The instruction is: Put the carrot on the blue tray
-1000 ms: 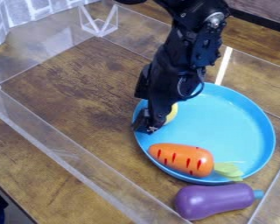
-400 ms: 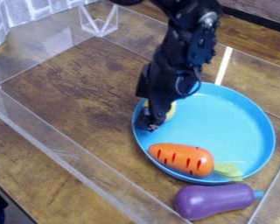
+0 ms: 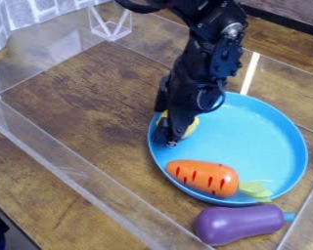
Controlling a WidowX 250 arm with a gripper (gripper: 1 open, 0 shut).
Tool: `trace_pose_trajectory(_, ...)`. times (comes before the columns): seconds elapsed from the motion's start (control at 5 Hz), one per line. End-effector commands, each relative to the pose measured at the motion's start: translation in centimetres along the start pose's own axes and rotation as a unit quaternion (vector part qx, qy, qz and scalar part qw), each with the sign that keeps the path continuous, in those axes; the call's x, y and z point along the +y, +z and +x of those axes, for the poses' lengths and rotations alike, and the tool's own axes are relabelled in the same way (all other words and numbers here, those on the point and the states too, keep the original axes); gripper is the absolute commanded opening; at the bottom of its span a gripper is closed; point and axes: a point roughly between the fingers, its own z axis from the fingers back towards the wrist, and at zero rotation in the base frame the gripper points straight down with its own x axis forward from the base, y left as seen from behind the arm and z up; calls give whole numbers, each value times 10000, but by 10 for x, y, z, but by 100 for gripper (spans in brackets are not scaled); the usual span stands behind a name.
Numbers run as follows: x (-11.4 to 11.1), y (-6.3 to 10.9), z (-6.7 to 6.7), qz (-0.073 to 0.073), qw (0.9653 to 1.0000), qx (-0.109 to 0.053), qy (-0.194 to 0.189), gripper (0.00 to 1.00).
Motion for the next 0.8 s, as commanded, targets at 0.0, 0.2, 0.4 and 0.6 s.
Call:
trace_pose_trajectory(0.0, 15, 16, -2, 164, 9997, -94, 136, 0)
trace_pose_trajectory(0.2, 19, 17, -5, 158, 9998, 32, 121, 100)
trace_pose_trajectory(0.4, 23, 18, -7, 174, 9997, 121, 152, 100)
trace_pose_trajectory(0.6, 24, 19, -8, 215, 9996, 93, 177, 0)
